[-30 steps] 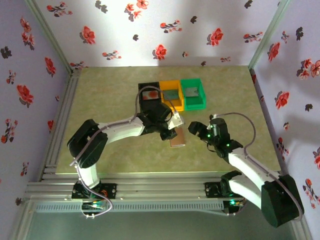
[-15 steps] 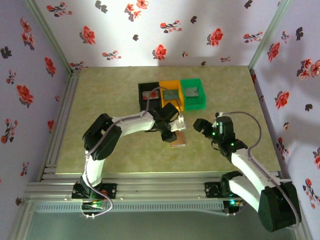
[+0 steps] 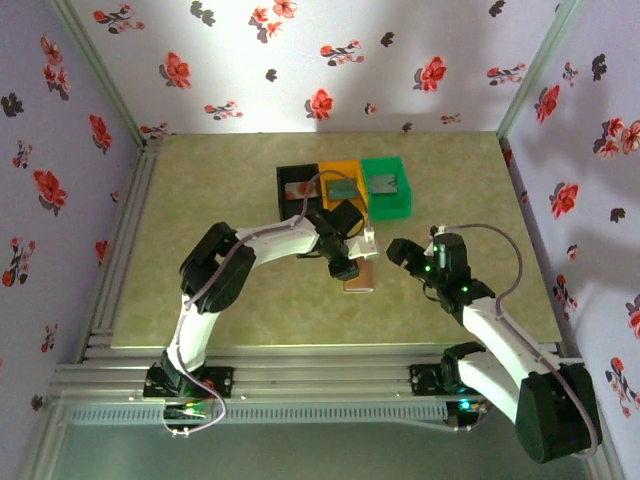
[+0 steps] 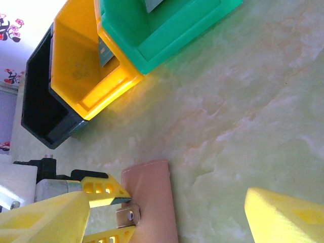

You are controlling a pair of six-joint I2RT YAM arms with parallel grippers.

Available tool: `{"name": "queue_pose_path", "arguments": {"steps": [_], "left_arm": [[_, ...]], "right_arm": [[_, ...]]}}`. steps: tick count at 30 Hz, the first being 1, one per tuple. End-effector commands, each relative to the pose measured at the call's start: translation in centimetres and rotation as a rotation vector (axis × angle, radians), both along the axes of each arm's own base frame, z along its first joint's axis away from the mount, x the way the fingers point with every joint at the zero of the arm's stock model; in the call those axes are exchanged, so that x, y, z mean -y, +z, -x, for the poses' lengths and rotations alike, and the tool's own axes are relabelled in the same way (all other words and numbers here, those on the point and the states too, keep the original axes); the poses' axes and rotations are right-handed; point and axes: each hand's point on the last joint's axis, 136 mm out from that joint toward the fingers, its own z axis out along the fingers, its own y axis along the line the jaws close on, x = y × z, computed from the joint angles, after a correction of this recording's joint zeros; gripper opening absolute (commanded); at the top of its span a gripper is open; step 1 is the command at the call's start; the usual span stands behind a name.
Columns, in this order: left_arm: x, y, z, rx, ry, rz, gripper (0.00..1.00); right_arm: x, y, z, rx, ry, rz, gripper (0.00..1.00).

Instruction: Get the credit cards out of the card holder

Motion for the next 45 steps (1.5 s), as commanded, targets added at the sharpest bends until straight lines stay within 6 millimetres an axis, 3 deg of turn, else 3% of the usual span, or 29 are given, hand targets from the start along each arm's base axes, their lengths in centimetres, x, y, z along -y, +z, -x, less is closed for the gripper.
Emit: {"name": "queue_pose_path", "arguments": {"steps": [1, 5, 12, 16, 27, 45], "left_arm": [[-1.9, -3.7, 1.8, -0.103, -0.033, -0.095, 0.31], [-2.5, -3.9, 2.2, -0.148, -0.024, -0.09, 0.17], [-2.8, -4.1, 3.0, -0.187, -0.021, -0.088, 0.01], [-2.7, -3.6, 3.0, -0.179, -0.013, -0.068, 0.0], [-1.0, 4.2, -0.4, 0.054, 0.124, 0.251, 0.0], [-1.1, 12.9, -1.2, 0.185, 0.271, 0.589, 0.0]], "right_arm": [[0.0, -0.1, -0.3, 0.023, 0.011, 0.0, 0.8], [-0.1, -0.4, -0.3, 0.015, 0.012, -0.003, 0.8], [-0.6, -0.6, -0.3, 0.001, 0.03, -0.028, 0.8], [-1.2, -0.9, -0.3, -0.018, 0.051, -0.057, 0.8], [-3.0, -0.9, -0.6, -0.041, 0.113, -0.141, 0.79], [-4.4, 0.6, -0.8, -0.025, 0.155, -0.234, 0.78]]}}
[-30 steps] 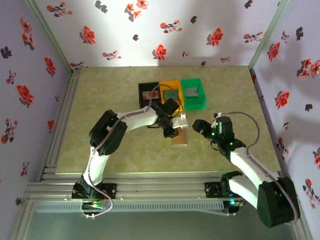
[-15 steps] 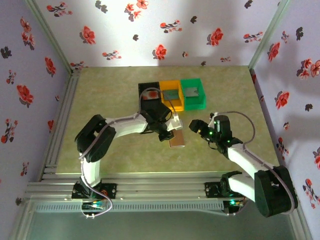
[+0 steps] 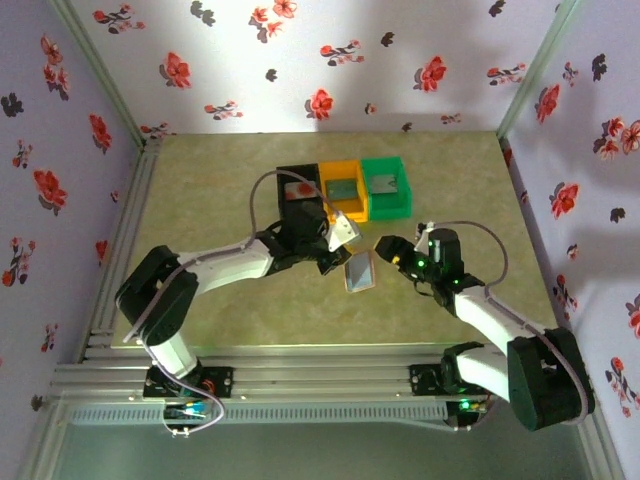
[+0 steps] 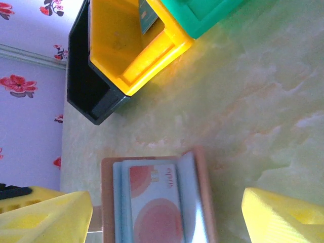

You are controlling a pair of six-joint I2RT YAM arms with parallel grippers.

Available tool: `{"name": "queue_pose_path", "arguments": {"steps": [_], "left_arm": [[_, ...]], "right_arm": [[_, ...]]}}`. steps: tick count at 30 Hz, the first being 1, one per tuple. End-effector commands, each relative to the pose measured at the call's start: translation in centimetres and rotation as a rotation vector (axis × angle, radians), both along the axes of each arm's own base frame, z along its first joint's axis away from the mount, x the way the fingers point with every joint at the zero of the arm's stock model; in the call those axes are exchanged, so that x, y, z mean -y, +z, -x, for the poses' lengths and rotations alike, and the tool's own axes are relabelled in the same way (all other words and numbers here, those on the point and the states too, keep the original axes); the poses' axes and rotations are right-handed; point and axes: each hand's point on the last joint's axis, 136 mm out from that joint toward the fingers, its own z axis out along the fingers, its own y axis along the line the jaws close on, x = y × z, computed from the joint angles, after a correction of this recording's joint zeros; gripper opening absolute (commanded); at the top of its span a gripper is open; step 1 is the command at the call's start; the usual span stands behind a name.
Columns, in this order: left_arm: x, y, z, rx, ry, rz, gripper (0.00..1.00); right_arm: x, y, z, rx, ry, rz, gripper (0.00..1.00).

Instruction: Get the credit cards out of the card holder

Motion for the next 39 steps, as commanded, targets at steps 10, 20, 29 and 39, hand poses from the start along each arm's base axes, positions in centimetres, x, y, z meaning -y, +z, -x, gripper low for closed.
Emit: {"name": "queue_pose_path", "arguments": {"steps": [10, 20, 29, 39], "left_arm": [[-2.5, 0.8, -0.5, -0.002, 0.164, 0.18, 0.0], [-7.1, 0.3, 0.8, 0.08, 0.238, 0.247, 0.0], [-11.3, -0.1, 0.8, 0.135, 0.414, 0.273, 0.0], [-15.9, -1.8, -1.2, 0.196, 0.652, 0.219, 0.0]], "right_arm": [[-0.2, 0.5, 0.1, -0.027, 0.018, 0.006, 0.66], [-2.2, 0.7, -0.2, -0.02, 0.086, 0.03, 0.53], [-5.6, -0.3, -0.2, -0.054, 0.194, 0.04, 0.45], [-8.6, -1.6, -0.5, -0.082, 0.262, 0.086, 0.42]]}}
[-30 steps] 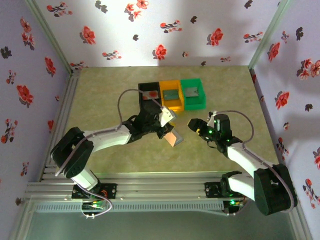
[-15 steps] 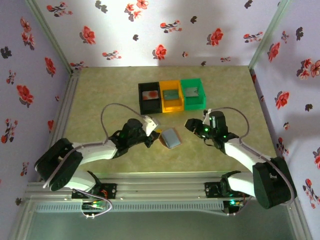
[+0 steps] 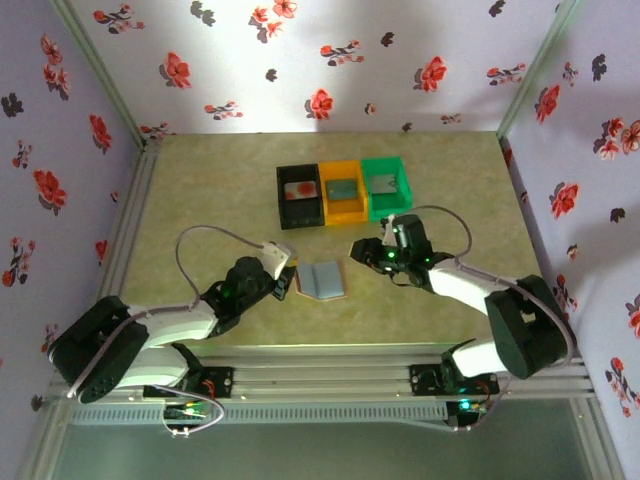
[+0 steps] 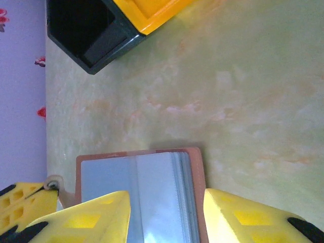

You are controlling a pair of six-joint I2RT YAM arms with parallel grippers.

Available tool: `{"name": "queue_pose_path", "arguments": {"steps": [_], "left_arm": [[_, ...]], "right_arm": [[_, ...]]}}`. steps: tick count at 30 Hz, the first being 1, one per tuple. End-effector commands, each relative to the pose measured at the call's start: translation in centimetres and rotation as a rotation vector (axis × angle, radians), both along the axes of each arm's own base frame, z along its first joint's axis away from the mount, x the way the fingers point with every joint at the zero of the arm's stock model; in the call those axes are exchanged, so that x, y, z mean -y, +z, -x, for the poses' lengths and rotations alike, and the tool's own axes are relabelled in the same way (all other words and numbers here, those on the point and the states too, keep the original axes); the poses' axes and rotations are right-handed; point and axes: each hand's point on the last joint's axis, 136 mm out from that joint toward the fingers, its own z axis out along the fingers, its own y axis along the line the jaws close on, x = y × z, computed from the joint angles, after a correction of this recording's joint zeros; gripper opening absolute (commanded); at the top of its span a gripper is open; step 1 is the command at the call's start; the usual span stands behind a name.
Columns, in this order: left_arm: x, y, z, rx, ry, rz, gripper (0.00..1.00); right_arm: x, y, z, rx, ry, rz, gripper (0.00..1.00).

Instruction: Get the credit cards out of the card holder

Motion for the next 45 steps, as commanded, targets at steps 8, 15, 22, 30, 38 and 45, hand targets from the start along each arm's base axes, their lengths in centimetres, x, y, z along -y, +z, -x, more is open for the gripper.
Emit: {"name": "queue_pose_path", "arguments": {"steps": [8, 15, 22, 30, 38, 45], "left_arm": [[-3.7, 0.7, -3.4, 0.011, 0.241, 0.045, 0.31], [-4.0, 1.8, -3.3, -0.06, 0.274, 0.048, 0.54], [-5.3, 4.9, -2.8, -0.115, 0.344, 0.087, 0.65], [-4.4, 5.6, -2.8, -0.243, 0.37, 0.126, 0.71], [-3.3, 1.9, -2.7, -0.398, 0.385, 0.065, 0.72], [-3.4, -0.5, -2.3, -0.452, 0.41, 0.072, 0.72]], "right_arm": [[-2.6, -0.6, -0.4, 0.042, 0.053, 0.093, 0.43], [-4.6, -1.1, -0.1, 0.034, 0.092, 0.092, 0.43], [-6.0, -1.8, 0.2, 0.029, 0.092, 0.094, 0.42], [-6.2, -2.9, 0.3, 0.006, 0.062, 0.124, 0.4], [-7.4, -3.3, 1.0, 0.005, 0.077, 0.151, 0.39], [-7.6, -3.9, 1.1, -0.014, 0.08, 0.158, 0.38]]}}
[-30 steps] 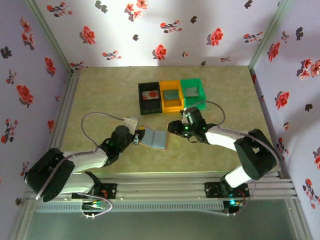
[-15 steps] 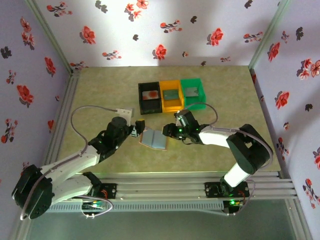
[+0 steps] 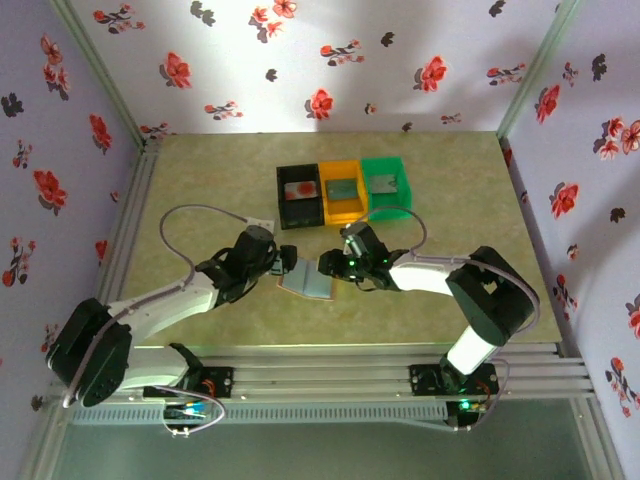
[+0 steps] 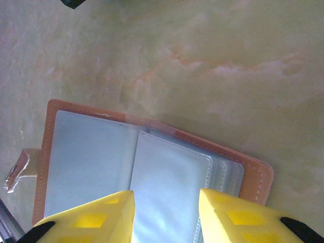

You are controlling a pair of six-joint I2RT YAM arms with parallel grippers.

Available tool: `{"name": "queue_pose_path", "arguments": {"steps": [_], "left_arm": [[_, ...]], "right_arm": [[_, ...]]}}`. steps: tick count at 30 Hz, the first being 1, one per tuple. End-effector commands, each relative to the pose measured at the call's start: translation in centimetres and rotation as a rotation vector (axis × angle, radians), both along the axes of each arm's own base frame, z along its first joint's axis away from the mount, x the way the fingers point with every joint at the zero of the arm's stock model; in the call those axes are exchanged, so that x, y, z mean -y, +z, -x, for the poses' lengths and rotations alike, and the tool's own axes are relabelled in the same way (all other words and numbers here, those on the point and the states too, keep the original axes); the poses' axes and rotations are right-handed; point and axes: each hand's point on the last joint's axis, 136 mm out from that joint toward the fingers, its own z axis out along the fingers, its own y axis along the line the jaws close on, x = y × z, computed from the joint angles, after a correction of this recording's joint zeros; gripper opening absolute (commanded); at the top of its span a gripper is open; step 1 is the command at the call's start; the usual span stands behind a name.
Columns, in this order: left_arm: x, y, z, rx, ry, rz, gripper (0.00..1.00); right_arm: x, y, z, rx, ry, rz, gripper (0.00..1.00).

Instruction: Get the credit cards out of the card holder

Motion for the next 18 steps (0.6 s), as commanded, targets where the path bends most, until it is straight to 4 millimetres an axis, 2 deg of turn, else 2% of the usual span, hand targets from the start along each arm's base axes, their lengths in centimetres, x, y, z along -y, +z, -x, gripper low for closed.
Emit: {"name": "queue_pose_path", "arguments": {"steps": [1, 6, 12, 18], "left_arm": [[-0.4, -1.7, 0.5, -0.055, 0.028, 0.013, 0.72], [-0.8, -2.3, 0.8, -0.081, 0.042, 0.01, 0.72], [-1.4, -3.8, 0.9, -0.137, 0.065, 0.004, 0.72], [-1.5, -5.2, 0.7, -0.197, 0.068, 0.012, 0.72]], "right_arm": [[-0.3, -0.4, -0.5, -0.004, -0.021, 0.017, 0.38], [0.9, -0.5, -0.6, 0.008, -0.062, 0.068, 0.36], [0.0, -0.9, -0.3, -0.012, -0.039, 0.073, 0.36], [0.2, -1.3, -0.1, -0.014, -0.044, 0.104, 0.36]]}}
